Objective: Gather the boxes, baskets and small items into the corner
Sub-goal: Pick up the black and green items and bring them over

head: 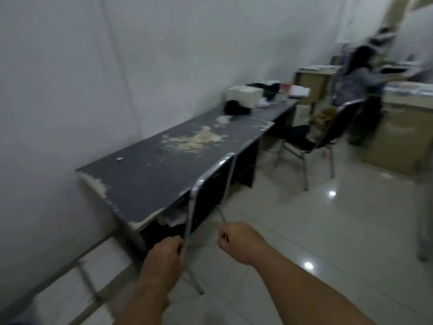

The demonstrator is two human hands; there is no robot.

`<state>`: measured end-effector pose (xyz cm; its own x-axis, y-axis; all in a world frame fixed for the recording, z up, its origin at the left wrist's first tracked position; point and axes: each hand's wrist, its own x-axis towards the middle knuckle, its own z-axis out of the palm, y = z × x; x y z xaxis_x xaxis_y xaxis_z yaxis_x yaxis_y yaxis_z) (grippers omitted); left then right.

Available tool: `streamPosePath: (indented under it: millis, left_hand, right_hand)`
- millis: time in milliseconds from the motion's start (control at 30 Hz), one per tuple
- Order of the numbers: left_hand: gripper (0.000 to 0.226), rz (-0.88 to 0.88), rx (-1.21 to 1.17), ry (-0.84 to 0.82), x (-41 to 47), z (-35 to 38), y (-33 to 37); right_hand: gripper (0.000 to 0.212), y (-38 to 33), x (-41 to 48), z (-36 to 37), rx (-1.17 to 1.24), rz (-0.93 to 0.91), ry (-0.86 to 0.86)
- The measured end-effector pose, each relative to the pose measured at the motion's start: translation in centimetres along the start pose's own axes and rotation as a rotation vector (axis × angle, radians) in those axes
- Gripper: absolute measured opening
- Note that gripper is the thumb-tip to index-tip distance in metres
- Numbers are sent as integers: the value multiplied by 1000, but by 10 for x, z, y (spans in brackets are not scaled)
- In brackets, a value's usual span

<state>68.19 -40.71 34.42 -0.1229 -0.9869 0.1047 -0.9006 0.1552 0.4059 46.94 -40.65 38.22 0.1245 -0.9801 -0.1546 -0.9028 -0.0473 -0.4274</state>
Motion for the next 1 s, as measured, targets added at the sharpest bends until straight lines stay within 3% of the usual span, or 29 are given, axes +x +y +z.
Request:
streamPosePath:
  millis: [267,467,600,767,933,1000]
  left_hand:
    - [12,530,-81,-233,-43,137,276]
    - [21,808,-39,-447,-129,214,456]
    - [26,906,92,-604,-167,254,527]
    - [31,1053,206,-669,-177,308,593]
    - [32,1261,263,-679,-147,369,645]
    - [31,1266,238,-712,-126,396,664]
  right_hand:
    - [23,239,-221,-70,66,500,132]
    - [23,355,-392,-84,67,832,175]
    - [38,406,-463,-78,113,958,176]
    - [41,468,-507,-69,184,1074,138]
    - [38,544,-494,-75,160,1066,119]
    - [37,576,-474,-81,158,1038,134]
